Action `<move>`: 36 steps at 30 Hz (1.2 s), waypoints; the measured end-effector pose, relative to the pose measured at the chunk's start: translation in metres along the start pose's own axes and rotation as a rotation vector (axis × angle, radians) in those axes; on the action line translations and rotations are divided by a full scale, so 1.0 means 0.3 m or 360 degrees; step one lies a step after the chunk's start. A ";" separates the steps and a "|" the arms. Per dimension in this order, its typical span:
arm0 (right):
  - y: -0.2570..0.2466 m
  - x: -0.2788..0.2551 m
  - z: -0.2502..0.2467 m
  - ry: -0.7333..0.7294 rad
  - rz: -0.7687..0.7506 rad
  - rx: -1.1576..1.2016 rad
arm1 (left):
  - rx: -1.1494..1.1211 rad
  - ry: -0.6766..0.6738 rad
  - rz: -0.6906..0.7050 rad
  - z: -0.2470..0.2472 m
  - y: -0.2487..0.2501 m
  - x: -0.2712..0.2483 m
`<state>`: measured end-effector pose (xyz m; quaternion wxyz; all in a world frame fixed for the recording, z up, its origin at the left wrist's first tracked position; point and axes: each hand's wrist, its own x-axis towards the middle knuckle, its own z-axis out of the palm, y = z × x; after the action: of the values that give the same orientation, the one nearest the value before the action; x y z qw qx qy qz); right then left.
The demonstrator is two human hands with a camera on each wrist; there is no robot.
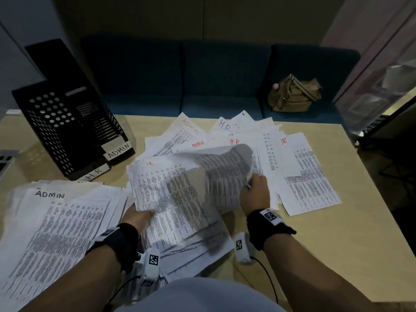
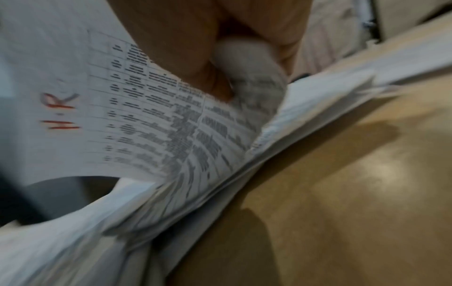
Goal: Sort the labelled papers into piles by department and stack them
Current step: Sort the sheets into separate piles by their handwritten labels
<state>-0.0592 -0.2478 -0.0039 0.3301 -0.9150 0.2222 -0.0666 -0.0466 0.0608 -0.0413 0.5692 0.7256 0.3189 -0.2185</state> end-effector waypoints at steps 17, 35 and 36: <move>0.060 0.050 0.008 -0.0147 0.0134 -0.0508 | 0.0010 0.0003 0.0036 -0.004 -0.029 0.036; 0.102 -0.001 0.074 -0.0194 -0.0339 -0.0315 | 0.0019 -0.0020 0.0111 0.007 0.002 -0.022; 0.102 0.003 0.072 -0.0162 -0.0290 -0.0251 | 0.0019 -0.0021 0.0119 0.011 0.020 -0.049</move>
<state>-0.0638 -0.2569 -0.0399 0.2607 -0.9567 0.1257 -0.0320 -0.0524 0.0537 -0.0281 0.5747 0.7389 0.2865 -0.2039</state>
